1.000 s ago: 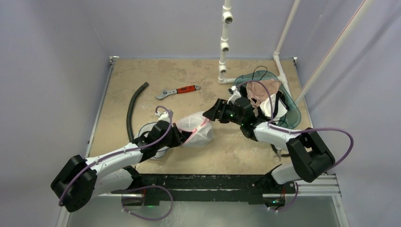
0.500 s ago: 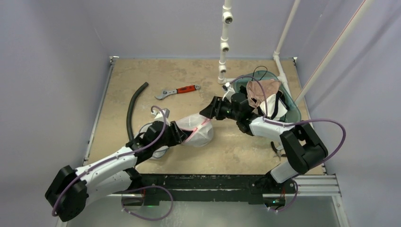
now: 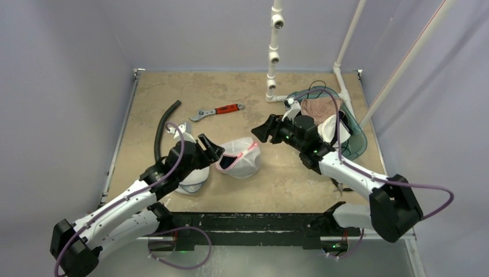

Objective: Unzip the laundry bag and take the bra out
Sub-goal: Unzip the laundry bag at the center of the board, then open the laundry bag at the center of the board.

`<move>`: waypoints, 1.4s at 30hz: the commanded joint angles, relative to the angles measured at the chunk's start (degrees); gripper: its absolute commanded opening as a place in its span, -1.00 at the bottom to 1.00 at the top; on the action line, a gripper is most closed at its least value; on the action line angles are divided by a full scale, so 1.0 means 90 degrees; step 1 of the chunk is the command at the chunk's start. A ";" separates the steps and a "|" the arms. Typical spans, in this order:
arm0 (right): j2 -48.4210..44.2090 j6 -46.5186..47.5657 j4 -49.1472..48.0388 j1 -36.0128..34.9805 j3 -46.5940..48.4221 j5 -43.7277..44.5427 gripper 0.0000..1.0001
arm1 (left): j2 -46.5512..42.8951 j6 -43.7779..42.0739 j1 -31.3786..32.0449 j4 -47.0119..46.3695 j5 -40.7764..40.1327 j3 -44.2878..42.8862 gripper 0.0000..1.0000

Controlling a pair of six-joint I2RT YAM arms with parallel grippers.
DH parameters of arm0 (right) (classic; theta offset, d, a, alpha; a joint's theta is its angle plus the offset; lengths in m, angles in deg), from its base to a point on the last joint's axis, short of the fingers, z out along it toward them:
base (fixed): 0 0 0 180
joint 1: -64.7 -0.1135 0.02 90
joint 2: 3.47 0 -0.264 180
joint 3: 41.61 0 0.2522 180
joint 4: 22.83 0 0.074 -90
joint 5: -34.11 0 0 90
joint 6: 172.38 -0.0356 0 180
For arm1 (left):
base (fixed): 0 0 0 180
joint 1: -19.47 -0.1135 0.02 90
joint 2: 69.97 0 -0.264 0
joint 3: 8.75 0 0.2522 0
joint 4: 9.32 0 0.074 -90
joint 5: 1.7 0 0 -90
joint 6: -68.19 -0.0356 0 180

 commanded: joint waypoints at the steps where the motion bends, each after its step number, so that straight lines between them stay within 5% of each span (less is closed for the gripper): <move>1: -0.0745 0.0535 0.0359 -0.0445 -0.0177 0.0726 0.38 | 0.0442 0.0847 -0.0166 -0.0486 0.0182 -0.0134 0.26; 10: -0.1442 0.0506 0.0300 -0.1066 -0.0813 0.1059 0.37 | 0.0760 0.3288 -0.1461 -0.2712 0.1788 0.1473 0.23; 27: -0.1767 0.0712 0.0216 -0.1236 -0.1249 0.0973 0.33 | 0.2529 0.3421 -0.1970 -0.4091 0.1833 0.1358 0.06; 42: -0.2489 0.0849 0.0750 -0.1253 -0.1324 0.1154 0.32 | 0.2790 0.2568 -0.2107 -0.4586 0.1804 0.0775 -1.00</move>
